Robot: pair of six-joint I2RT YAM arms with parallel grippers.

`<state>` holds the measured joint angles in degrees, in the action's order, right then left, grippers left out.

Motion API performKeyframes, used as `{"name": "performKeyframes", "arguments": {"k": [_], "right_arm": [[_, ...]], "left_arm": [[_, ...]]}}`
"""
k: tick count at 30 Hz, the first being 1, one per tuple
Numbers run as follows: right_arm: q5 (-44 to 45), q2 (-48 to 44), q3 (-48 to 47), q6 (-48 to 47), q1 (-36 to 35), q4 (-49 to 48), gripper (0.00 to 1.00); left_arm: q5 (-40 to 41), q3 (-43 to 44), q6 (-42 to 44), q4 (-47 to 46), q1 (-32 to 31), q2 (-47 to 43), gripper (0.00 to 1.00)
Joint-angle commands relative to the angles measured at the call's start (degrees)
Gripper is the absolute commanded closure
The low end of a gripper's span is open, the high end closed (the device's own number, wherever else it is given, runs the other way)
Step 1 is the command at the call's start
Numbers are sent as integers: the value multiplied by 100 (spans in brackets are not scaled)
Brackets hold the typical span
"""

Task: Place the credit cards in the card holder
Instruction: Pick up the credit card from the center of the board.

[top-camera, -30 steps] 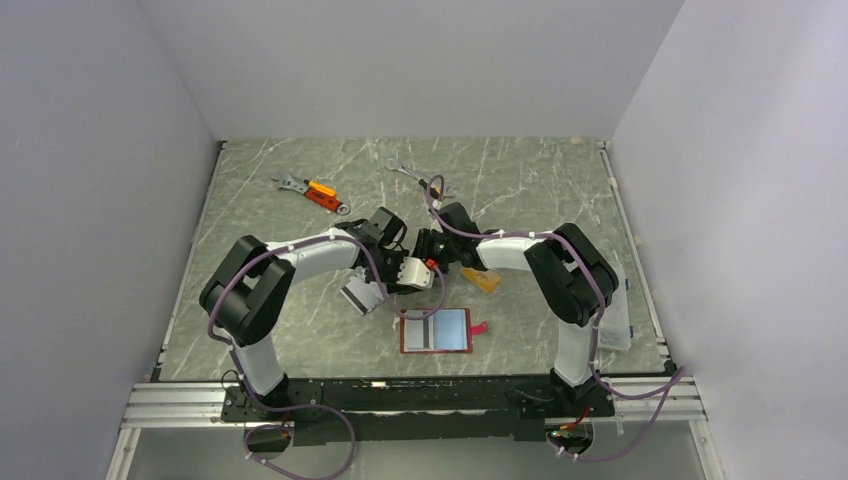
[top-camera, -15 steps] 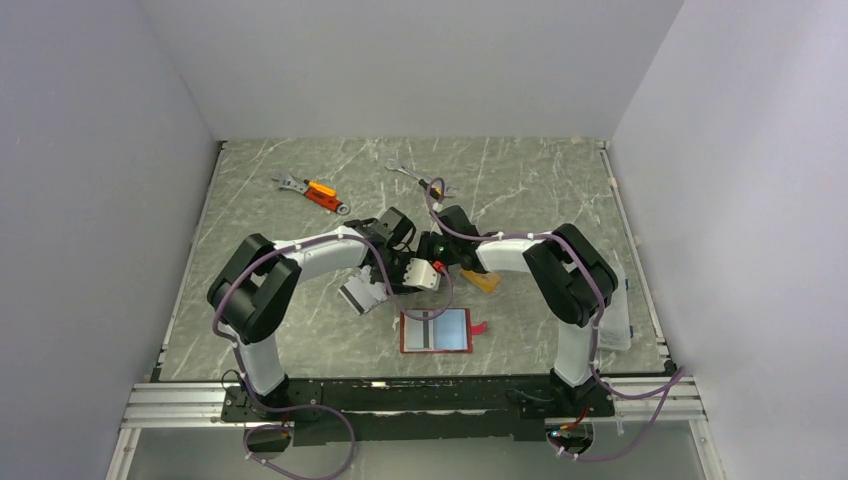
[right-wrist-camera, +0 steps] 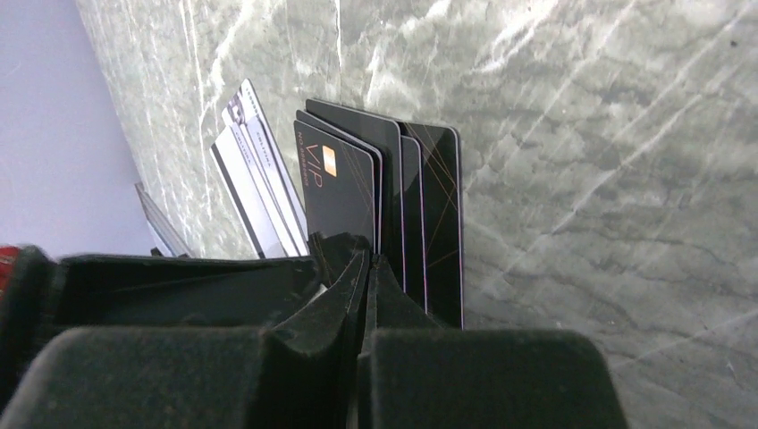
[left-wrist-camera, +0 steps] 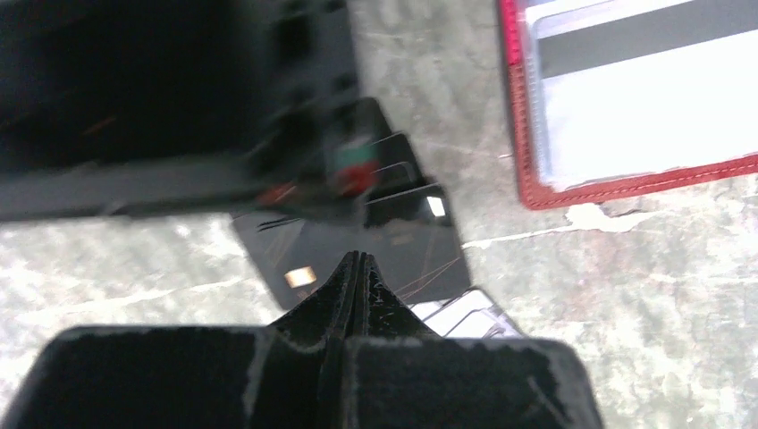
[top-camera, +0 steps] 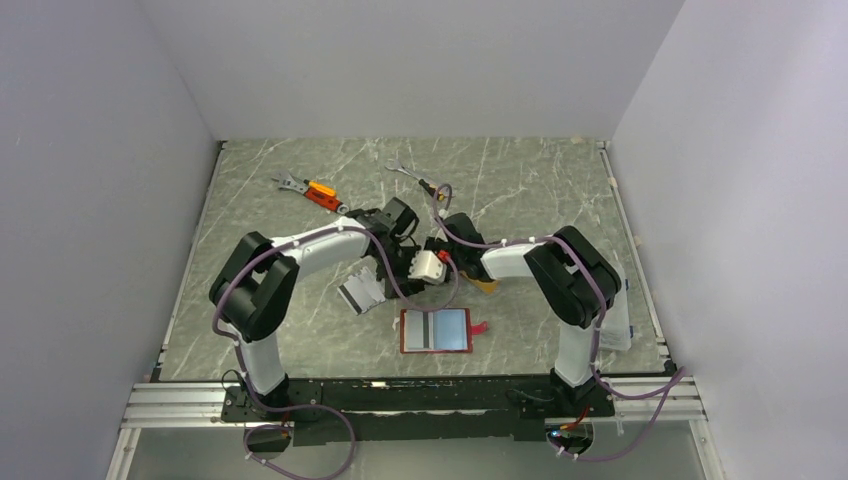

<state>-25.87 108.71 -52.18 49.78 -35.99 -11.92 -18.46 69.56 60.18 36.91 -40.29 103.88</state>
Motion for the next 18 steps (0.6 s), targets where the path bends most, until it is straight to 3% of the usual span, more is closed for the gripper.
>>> {"name": "performKeyframes", "arguments": {"k": [1,8,18], "right_arm": [[-11,-318,264,138,89,-304,100],[53,-527,403,98,159,-317,100],[147,-758,578,6,256,-212,100]], "left_arm": [[-791,457,-76,430,512,-392,100],[-239,-203,185,-17,673,-259,100],[-238,-353,38,-310,268,-196,100]]}}
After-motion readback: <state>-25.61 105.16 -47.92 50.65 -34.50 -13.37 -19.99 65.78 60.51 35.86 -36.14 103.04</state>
